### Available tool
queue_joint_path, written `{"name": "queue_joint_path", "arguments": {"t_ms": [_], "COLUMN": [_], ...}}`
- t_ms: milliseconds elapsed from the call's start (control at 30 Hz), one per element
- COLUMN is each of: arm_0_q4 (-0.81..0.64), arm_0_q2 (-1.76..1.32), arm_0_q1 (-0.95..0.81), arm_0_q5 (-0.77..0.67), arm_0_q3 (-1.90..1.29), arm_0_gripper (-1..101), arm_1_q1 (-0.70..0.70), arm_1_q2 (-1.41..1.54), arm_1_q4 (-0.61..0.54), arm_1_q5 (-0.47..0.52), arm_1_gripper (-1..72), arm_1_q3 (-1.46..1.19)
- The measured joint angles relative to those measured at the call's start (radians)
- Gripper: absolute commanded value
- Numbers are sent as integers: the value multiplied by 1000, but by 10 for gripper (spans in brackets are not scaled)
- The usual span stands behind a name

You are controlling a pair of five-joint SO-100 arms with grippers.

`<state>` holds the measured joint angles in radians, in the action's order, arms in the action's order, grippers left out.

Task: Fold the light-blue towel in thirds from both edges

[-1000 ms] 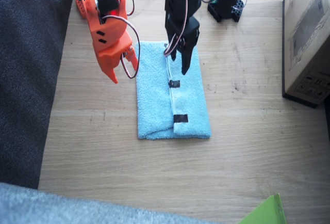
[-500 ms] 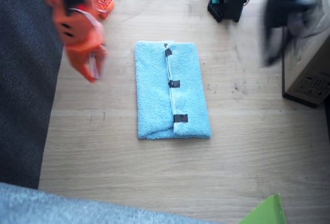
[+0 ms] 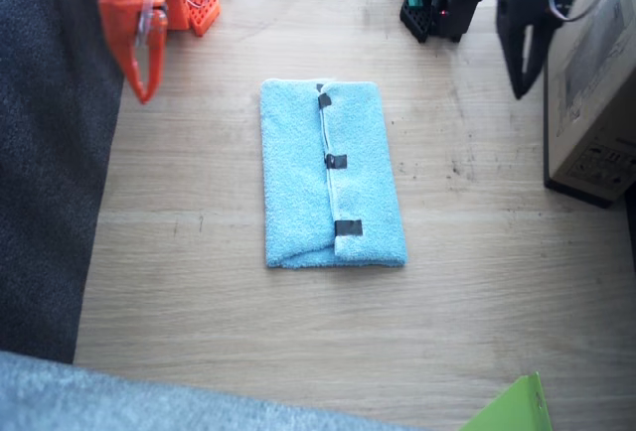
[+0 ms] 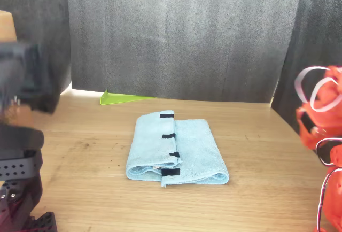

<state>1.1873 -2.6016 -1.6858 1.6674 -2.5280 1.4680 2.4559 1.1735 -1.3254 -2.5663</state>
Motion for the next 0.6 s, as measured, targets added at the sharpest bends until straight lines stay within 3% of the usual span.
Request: {"name": "queue_joint_path", "arguments": {"t_ms": [133,333,600], "arm_0_q4": [43,91,120], "arm_0_q2": [-264,-469,-565], "arm_0_q1": [3,-8,-6], "arm_0_q5": [-25,-25,-35], "arm_0_q3": [-150,-225,-253], "arm_0_gripper": [-3,-4,-4], "arm_1_q1": [-11,-46,-57], "arm_1_q2": [253,614,683], "arm_1_q4": [9,112,169], "arm_1_q5": [-14,-54,-104], "arm_1_gripper": [37,66,86], "arm_1_q3": [-127,-195,-198]}}
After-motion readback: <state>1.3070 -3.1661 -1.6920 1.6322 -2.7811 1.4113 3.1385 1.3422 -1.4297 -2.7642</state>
